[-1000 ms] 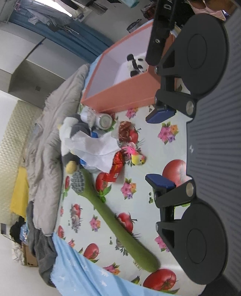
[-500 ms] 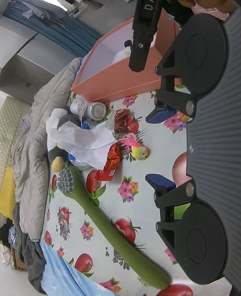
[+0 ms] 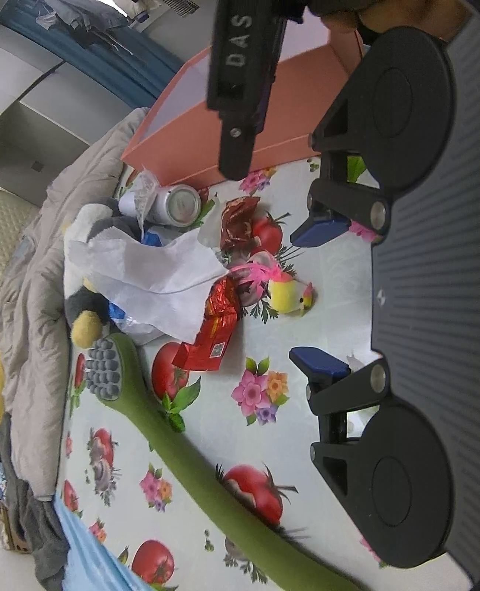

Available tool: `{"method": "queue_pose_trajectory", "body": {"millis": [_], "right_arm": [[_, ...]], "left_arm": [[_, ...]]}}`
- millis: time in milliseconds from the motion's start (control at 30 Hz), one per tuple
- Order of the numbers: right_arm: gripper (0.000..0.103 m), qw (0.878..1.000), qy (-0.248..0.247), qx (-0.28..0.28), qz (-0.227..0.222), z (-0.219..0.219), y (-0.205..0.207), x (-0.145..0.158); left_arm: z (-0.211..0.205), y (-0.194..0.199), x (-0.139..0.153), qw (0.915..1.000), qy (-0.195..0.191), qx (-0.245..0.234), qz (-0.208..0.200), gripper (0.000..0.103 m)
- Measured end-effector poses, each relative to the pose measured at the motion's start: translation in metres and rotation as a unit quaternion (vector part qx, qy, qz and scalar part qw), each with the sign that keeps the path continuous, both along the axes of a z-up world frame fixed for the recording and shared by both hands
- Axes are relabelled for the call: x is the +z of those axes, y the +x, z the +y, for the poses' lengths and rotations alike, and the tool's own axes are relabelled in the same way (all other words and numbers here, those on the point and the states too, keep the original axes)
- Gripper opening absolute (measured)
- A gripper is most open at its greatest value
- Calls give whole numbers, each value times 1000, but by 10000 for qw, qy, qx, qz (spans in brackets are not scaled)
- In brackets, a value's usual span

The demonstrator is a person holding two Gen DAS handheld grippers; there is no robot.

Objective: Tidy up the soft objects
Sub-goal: 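Reach the left tool to the yellow bird toy and close on it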

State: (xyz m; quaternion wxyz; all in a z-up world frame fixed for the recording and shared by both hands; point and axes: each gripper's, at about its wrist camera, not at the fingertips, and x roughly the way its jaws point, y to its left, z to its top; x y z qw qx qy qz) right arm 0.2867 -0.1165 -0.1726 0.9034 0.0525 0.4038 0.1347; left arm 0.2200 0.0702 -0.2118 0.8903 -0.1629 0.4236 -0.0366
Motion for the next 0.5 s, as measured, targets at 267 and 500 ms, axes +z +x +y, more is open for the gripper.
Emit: {"method": "queue_pose_trajectory", "body": {"millis": [267, 500], "right_arm": [[58, 9992, -217, -295, 181, 7, 35, -24], [58, 9970, -329, -566, 408, 10, 62, -47]], "left_arm": [[2, 30, -23, 9996, -183, -133, 163, 65], [2, 47, -36, 9986, -433, -179, 236, 53]]}}
